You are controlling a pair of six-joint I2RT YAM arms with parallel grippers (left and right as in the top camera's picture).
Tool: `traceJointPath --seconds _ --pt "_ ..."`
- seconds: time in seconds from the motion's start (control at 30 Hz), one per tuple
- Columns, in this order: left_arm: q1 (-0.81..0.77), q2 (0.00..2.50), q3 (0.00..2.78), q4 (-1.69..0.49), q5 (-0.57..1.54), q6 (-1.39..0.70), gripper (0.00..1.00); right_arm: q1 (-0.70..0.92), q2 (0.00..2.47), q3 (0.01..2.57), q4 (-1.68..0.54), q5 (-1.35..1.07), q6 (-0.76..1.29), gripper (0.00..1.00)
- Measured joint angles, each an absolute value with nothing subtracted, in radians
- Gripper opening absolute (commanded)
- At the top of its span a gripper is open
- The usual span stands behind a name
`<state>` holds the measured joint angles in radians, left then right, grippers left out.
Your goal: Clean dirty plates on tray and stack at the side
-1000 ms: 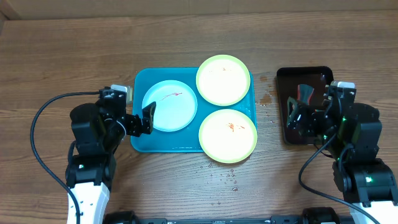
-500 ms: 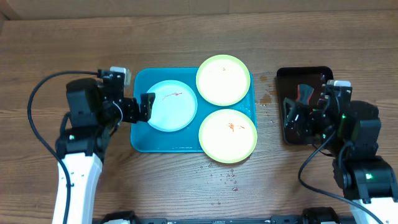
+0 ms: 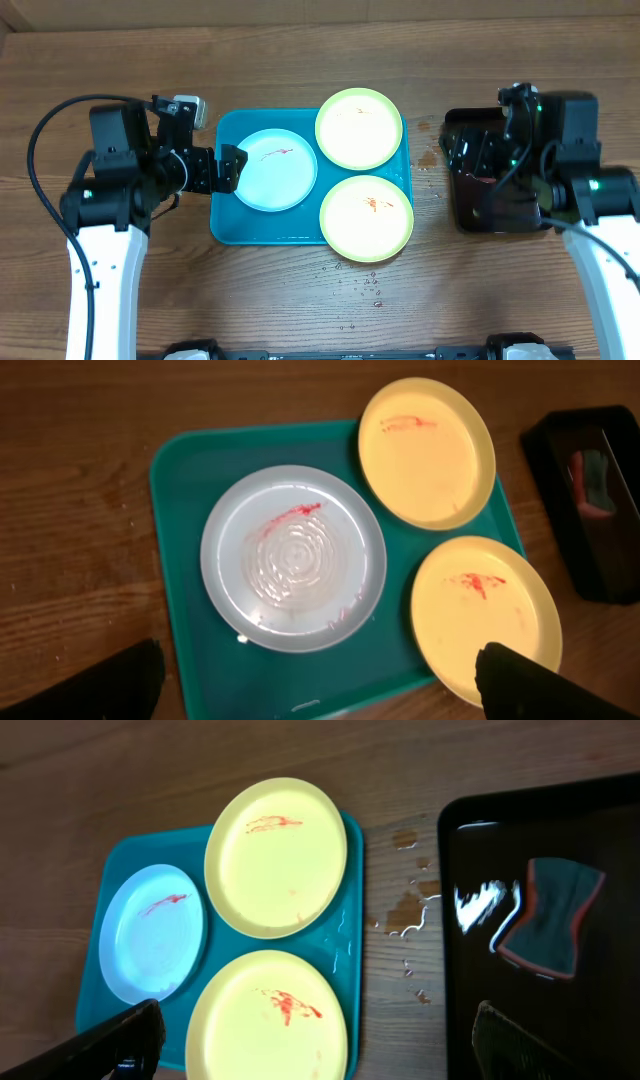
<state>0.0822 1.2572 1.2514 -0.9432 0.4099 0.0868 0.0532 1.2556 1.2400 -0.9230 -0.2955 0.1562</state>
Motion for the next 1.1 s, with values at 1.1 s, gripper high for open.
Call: traceJointPath --seconds 1.1 --pt "0.012 1.736 1.42 -0.95 0.32 -0.411 0.79 0.053 1.342 1.277 -0.997 -0.216 0.263 0.92"
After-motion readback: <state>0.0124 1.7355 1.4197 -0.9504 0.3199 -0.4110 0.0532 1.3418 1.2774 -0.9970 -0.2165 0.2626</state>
